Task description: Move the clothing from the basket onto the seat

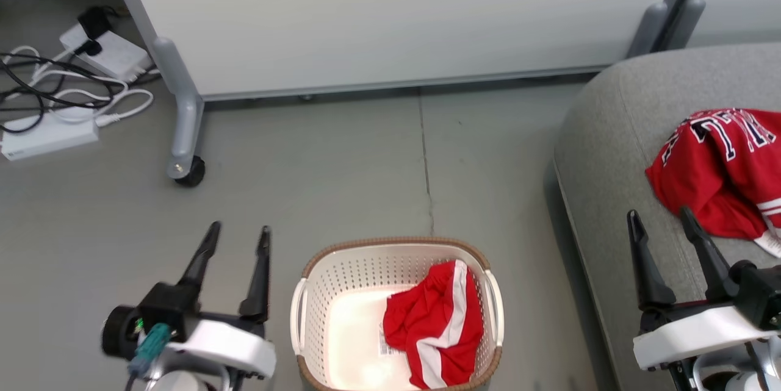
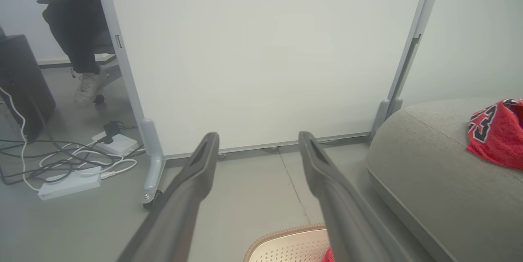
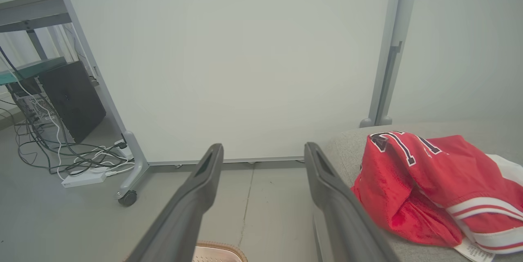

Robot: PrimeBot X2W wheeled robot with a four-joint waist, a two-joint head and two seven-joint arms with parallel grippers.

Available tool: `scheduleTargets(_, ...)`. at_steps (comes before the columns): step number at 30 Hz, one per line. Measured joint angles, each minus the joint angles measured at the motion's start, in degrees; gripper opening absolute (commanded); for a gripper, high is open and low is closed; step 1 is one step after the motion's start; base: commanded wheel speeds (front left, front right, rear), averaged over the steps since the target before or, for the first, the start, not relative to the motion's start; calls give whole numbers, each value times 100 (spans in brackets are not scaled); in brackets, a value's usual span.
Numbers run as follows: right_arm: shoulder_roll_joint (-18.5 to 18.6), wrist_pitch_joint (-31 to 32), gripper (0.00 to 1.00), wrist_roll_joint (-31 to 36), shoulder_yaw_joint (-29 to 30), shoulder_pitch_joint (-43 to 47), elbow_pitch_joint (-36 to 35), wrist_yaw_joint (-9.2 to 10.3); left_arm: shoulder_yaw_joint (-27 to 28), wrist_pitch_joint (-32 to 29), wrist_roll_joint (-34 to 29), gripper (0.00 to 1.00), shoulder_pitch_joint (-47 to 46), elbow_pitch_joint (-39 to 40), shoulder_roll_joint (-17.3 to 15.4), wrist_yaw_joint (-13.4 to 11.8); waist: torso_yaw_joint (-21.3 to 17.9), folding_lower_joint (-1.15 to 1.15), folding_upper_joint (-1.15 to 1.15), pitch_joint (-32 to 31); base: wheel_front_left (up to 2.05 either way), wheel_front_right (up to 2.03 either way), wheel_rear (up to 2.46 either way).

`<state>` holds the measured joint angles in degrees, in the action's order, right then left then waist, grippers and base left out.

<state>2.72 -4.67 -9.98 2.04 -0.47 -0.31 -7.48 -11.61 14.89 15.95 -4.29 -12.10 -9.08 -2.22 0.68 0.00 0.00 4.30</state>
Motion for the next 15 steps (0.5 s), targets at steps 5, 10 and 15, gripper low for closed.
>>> scheduleTargets(5, 3, 104, 100, 81, 0, -175, -271, 0, -336, 0, -178, 100, -498, -377, 165, 215, -115, 0, 0, 393, 0, 0, 0)
scheduleTargets(10, 3, 115, 100, 110, -20, -392, -521, 0, -635, 0, -348, 100, -1064, -931, 304, 430, -295, 0, 0, 913, 0, 0, 0)
scheduleTargets(15, 5, 62, 100, 81, -38, -597, -738, 0, -937, 0, -560, 100, -1709, -1592, 388, 632, -518, 0, 0, 1505, 0, 0, 0)
